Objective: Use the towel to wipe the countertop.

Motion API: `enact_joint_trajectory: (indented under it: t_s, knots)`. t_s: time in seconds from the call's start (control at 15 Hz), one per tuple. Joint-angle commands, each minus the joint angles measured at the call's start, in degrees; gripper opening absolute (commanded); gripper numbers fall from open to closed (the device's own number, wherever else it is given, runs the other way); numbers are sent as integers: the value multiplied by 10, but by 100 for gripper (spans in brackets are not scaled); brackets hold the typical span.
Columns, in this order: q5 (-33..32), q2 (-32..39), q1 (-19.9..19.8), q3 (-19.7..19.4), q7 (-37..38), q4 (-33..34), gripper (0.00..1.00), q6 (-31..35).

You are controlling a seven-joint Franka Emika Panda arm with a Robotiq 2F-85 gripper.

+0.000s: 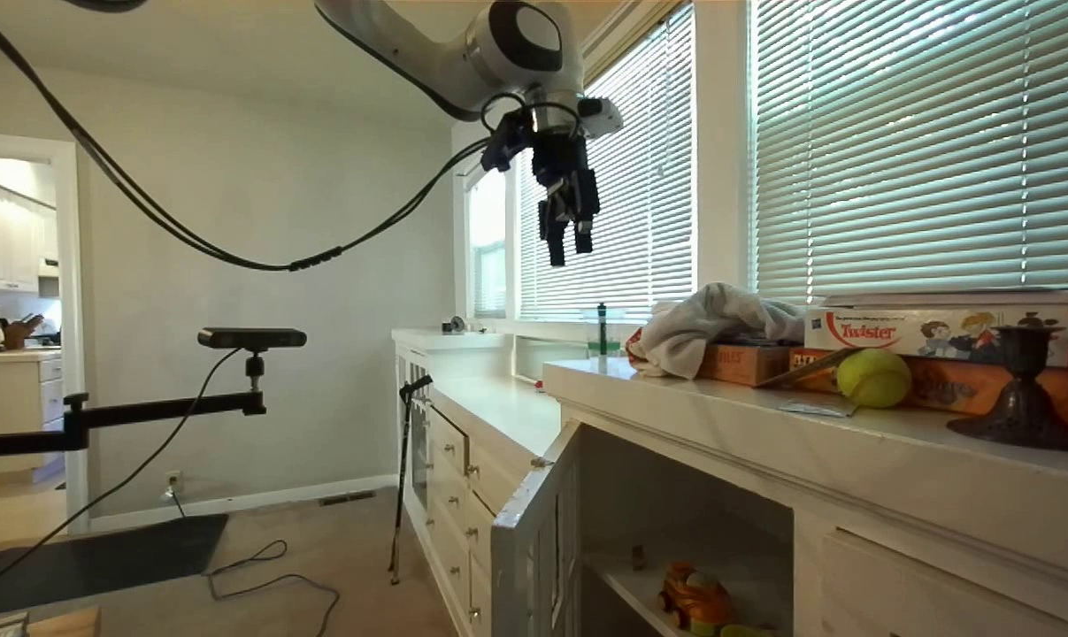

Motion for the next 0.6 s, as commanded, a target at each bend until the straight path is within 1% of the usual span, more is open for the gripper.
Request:
enact_joint_trajectory:
  t_s: [0.0,0.2,0.47,0.53]
  knots:
    - [12,-105,-44,30,-83,-139,100,9]
    - [18,-166,-75,32,-168,-225,100,18]
    - [3,-251,-110,22,-226,-343,100,35]
    - [5,-187,-109,31,-202,-259,100,3]
